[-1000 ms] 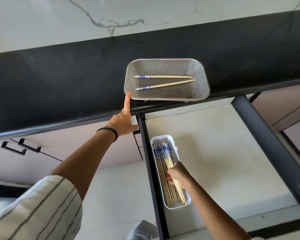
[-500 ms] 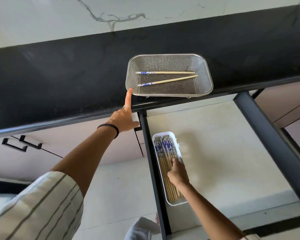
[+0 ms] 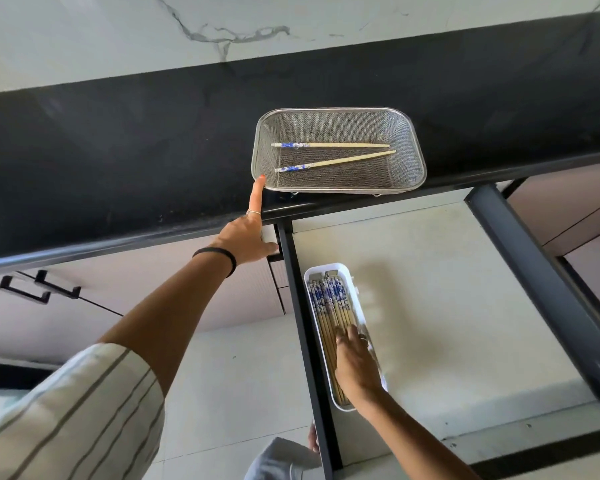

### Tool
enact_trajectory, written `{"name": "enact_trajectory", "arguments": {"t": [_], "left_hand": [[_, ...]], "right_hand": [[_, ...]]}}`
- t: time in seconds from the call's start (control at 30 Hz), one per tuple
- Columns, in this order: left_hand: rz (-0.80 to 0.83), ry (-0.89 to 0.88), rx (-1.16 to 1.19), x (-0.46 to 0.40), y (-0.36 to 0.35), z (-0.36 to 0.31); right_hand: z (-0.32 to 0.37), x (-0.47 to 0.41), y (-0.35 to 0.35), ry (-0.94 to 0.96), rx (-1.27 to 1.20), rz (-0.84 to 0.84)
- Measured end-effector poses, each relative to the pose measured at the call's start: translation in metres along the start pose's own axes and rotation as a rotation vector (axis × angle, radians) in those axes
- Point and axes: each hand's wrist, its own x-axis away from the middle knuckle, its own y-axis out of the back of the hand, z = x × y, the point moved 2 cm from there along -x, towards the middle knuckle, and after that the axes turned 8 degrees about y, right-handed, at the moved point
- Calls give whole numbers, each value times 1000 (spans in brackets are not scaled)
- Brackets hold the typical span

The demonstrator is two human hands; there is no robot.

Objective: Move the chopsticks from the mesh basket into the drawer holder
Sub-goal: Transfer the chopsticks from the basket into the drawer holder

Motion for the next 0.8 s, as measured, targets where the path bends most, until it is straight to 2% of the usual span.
{"name": "enact_trajectory", "arguments": {"t": [0.1, 0.33, 0.53, 0.6, 0.67, 0.8], "left_hand": [[-6, -5, -4, -1, 0, 1], [-14, -16, -27, -3, -2, 2], [-27, -30, -12, -3, -3, 2], [-25, -36, -19, -3, -2, 1], [-10, -36, -24, -2, -1, 1], [3, -36, -17, -2, 0, 2]], "right_hand": [[-3, 5, -2, 13, 24, -50], [0, 5, -4, 28, 24, -15], [3, 6, 5, 14, -44, 53], [8, 6, 6, -41, -55, 124], [16, 6, 4, 16, -30, 187], [17, -1, 5, 41, 53, 145]]}}
